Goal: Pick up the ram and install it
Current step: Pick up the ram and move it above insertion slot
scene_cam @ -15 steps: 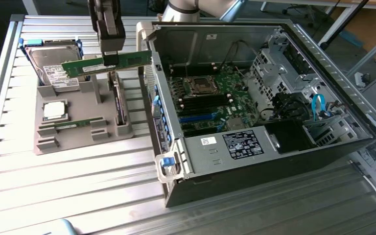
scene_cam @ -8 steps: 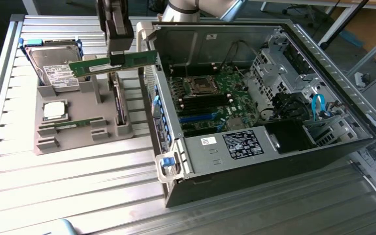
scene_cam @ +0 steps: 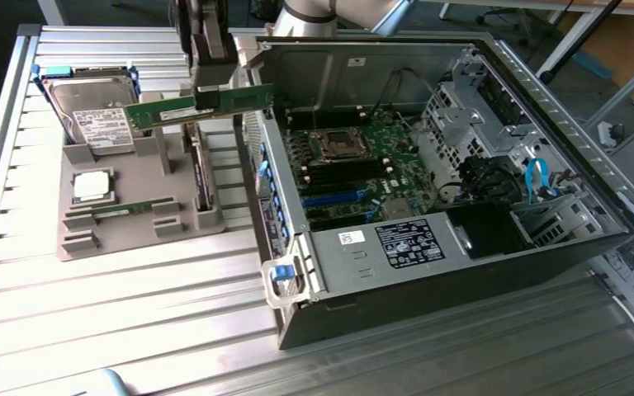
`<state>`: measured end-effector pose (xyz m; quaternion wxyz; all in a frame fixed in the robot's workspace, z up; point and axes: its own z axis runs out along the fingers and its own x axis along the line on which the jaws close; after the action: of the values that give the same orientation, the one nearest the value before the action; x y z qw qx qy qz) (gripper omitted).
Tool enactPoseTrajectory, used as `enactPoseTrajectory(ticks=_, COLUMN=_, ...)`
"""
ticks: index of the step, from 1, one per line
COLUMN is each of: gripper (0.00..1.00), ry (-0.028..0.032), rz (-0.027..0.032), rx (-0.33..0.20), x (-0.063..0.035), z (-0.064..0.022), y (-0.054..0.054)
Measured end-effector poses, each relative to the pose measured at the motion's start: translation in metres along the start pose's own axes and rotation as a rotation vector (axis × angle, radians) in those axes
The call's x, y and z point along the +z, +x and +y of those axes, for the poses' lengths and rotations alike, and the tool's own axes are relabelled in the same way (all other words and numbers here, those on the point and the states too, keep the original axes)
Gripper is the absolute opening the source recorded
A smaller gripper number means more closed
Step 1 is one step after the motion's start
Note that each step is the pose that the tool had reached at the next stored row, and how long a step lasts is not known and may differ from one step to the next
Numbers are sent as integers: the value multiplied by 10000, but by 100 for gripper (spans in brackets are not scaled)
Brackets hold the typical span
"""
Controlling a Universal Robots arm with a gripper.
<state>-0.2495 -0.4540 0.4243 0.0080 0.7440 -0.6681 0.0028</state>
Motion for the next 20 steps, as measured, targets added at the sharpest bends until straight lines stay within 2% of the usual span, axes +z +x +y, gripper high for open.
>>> enactPoseTrajectory(ticks=12, gripper=14, ry=1, rz=-1, rx=0, x=0, z=-129, y=14)
enactPoseTrajectory(ticks=20, gripper=14, ry=0, rz=0, rx=0, x=-1, z=-168, y=18)
